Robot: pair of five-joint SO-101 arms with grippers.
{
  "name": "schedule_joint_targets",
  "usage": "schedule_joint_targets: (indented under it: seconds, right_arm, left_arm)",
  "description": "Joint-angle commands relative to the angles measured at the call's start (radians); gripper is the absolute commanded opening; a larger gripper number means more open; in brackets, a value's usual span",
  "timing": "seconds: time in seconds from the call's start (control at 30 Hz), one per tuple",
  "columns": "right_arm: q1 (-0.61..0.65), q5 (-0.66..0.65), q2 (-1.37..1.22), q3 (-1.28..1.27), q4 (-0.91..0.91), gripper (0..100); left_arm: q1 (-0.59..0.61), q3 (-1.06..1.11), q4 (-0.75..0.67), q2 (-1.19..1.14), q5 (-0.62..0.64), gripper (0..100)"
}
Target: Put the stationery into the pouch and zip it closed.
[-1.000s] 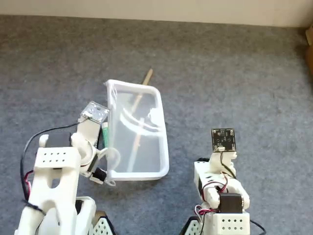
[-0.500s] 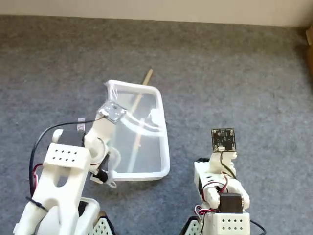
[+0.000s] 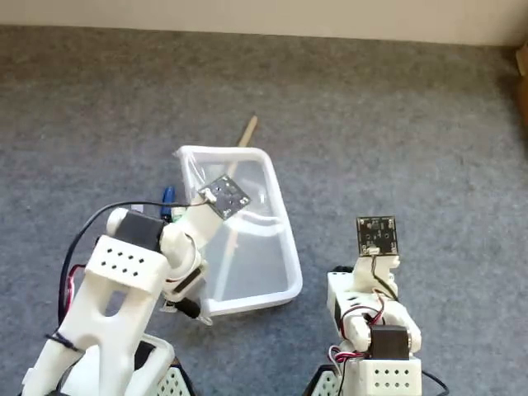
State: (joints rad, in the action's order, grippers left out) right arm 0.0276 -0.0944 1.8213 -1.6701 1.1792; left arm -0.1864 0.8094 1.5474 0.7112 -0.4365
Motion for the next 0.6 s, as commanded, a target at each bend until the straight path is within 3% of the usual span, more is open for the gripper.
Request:
schedule_joint_targets:
  seconds: [0.0,0.23,0.57]
  right_arm:
    - [-0.01,-0.009,0.015,-0.119,-0.001,2.3]
    - [-0.01,-0.011,0.015,-0.119,-0.001,2.3]
    - [-0.01,-0.011,0.015,-0.119,-0.001,2.3]
  left_arm:
    - [-0.016,-0.056,0.052,0.093,-0.078,20]
    - [-0.116,0.085,0.038,0.206,-0.146,20]
    - [-0.269,0.26,-0.135,0.229,-0.138,20]
